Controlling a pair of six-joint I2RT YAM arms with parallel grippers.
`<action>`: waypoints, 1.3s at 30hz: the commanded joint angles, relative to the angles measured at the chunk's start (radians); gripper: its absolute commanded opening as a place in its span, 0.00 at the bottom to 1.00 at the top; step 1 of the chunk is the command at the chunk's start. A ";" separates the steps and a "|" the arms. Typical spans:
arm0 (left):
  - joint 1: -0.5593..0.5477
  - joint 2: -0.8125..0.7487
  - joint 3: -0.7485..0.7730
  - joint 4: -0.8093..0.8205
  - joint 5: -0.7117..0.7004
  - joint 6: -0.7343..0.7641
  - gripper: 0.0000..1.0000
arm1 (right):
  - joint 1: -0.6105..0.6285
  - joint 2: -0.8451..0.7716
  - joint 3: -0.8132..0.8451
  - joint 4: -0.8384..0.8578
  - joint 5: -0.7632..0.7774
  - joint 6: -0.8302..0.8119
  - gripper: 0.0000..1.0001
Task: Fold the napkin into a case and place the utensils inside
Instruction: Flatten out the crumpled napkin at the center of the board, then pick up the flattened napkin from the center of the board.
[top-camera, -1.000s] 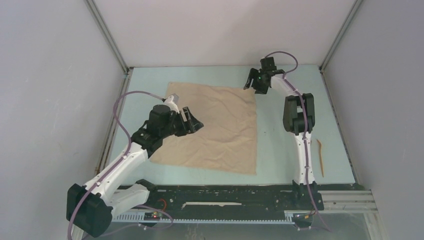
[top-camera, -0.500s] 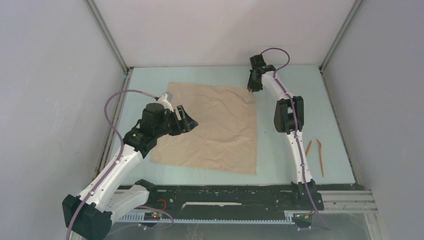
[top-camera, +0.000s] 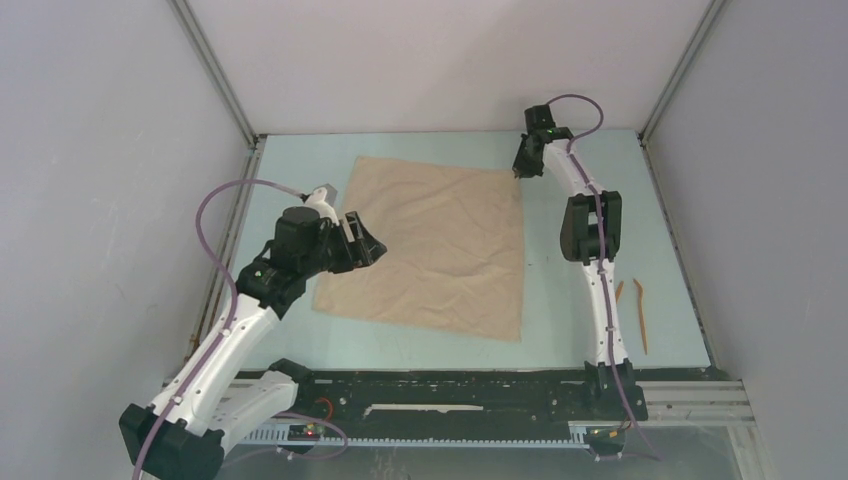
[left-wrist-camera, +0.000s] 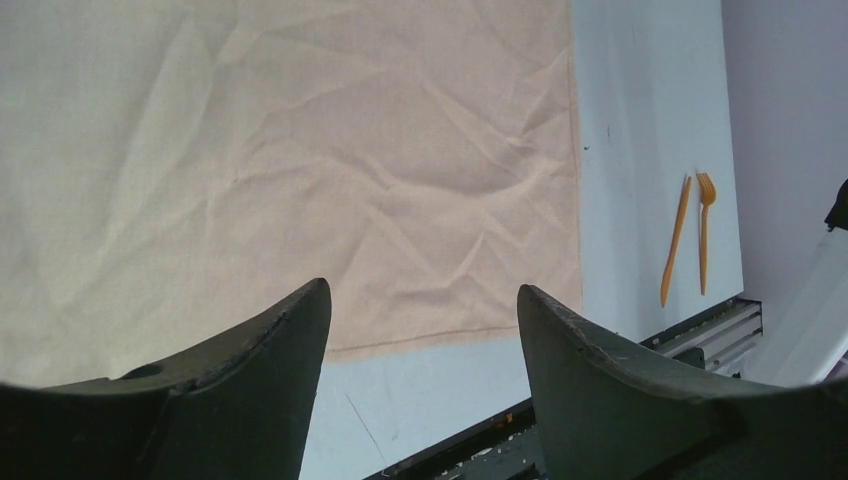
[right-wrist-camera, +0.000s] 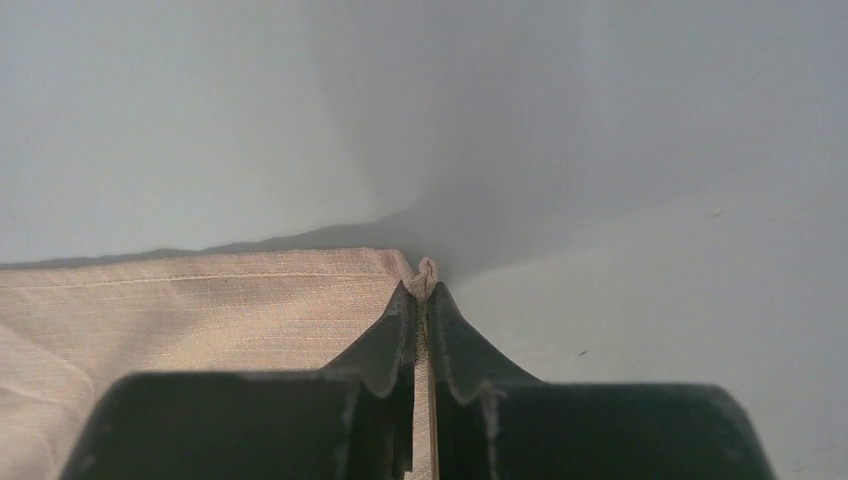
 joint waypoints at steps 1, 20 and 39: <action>0.003 0.010 -0.013 0.020 0.018 0.020 0.75 | -0.025 0.026 0.086 0.108 -0.025 -0.024 0.03; 0.042 0.153 -0.028 -0.094 -0.149 -0.098 0.74 | 0.149 -0.925 -1.067 -0.059 0.132 0.206 0.82; 0.041 0.200 -0.027 -0.055 -0.207 -0.098 0.69 | 0.273 -1.225 -1.665 0.114 -0.003 0.550 0.71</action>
